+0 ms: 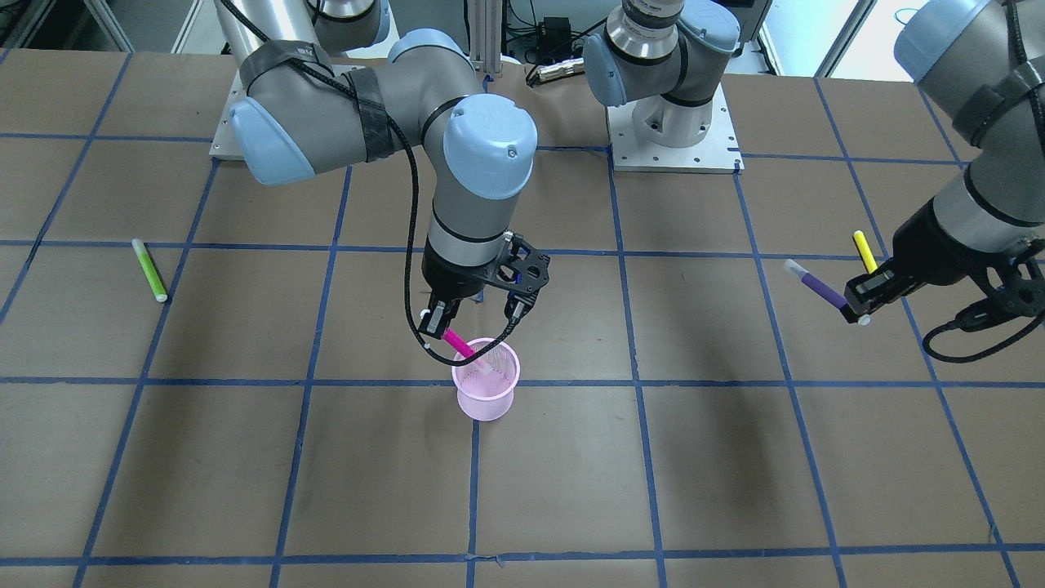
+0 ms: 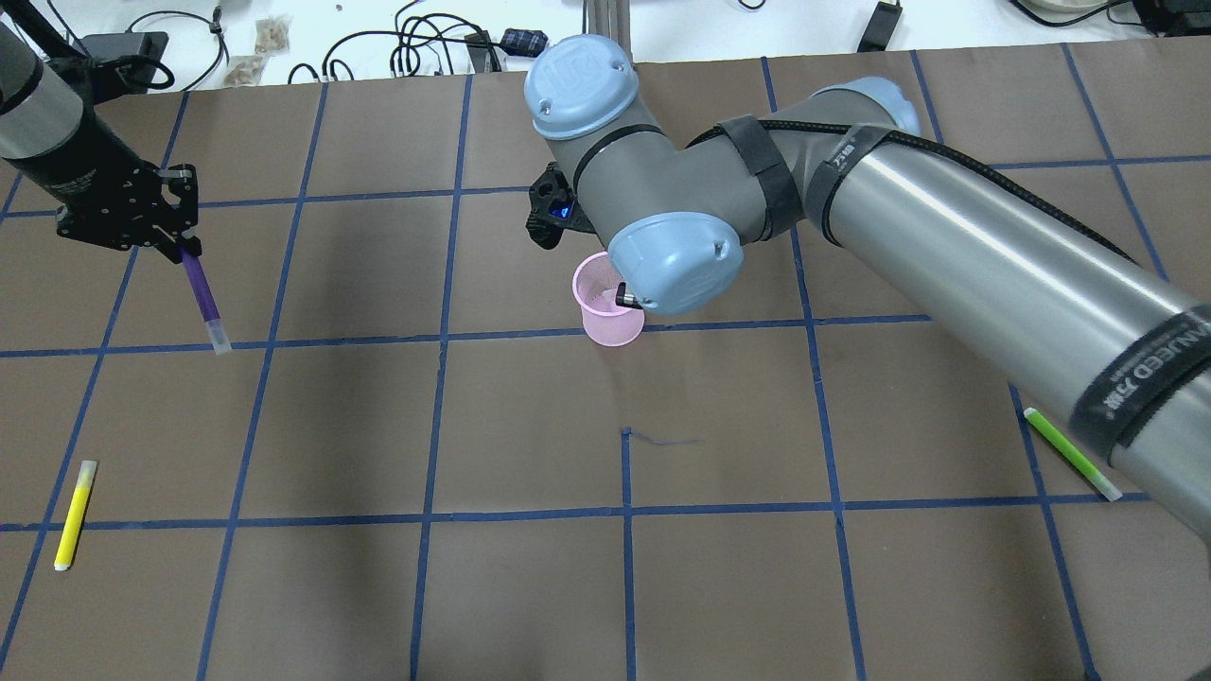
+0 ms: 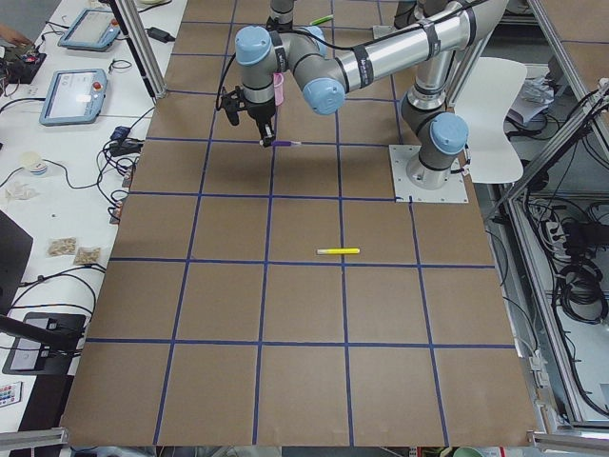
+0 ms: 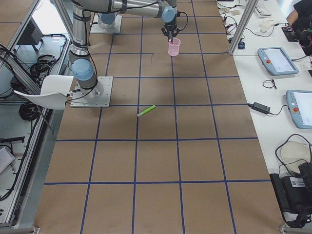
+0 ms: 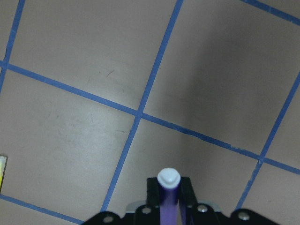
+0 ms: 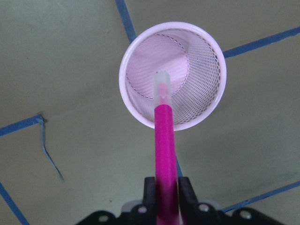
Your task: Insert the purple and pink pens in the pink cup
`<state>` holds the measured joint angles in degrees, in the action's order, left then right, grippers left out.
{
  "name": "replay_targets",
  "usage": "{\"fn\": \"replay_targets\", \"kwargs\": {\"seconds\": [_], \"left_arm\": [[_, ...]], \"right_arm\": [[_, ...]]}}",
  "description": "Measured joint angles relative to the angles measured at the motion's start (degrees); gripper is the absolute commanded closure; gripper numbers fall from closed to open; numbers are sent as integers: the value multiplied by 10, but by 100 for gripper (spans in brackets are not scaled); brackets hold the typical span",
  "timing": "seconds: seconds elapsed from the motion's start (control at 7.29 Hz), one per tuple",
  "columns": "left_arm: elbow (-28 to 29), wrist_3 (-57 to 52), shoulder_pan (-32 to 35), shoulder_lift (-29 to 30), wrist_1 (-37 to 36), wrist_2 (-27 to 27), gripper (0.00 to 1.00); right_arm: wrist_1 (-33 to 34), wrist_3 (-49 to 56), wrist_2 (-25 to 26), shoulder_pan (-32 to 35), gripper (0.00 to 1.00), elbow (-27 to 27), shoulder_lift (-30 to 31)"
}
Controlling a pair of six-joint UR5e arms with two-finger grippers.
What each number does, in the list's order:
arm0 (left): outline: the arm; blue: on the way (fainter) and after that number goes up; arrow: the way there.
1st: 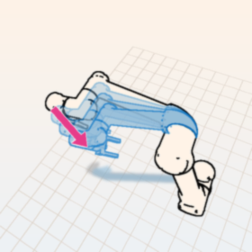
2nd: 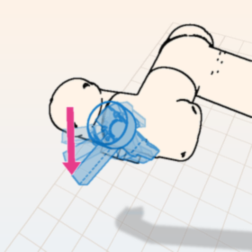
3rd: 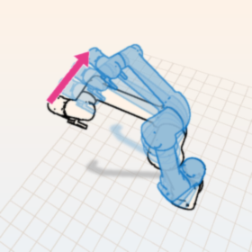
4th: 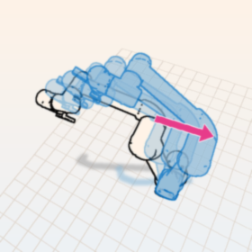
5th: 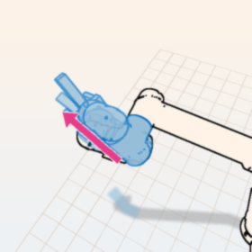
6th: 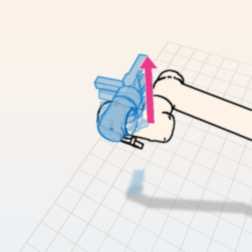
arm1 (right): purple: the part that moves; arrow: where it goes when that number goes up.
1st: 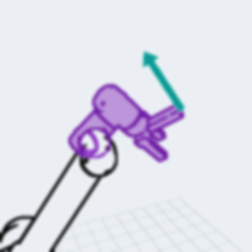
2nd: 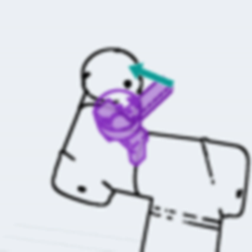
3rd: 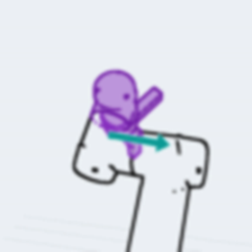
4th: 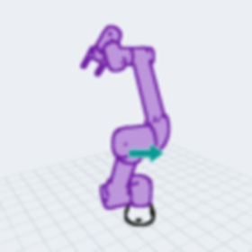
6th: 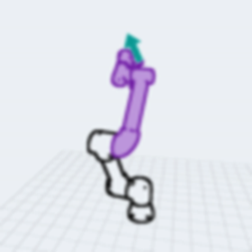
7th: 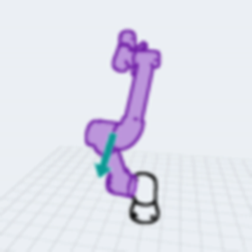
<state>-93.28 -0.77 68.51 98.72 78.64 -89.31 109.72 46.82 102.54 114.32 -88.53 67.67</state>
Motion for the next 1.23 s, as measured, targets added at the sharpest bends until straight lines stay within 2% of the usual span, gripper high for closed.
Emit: {"fn": "replay_targets", "kwargs": {"seconds": [0.41, 0.55, 0.69, 0.96, 1.23], "left_arm": [[0, 1, 2, -2, -11, 1, 100], [2, 3, 5, -6, -12, 2, 100], [4, 8, 19, -12, -22, 2, 100], [4, 43, 77, -16, -93, -2, 100], [0, 158, 158, -10, -172, -11, 100]], "right_arm": [[-4, -31, 1, -16, 1, 51, 8], [-8, -55, -2, -32, 3, 75, 13], [-16, -86, -14, -55, 0, 91, 27], [-68, -142, -45, -121, 0, 97, 77], [-141, -257, -87, -184, 0, 97, 125]]}}
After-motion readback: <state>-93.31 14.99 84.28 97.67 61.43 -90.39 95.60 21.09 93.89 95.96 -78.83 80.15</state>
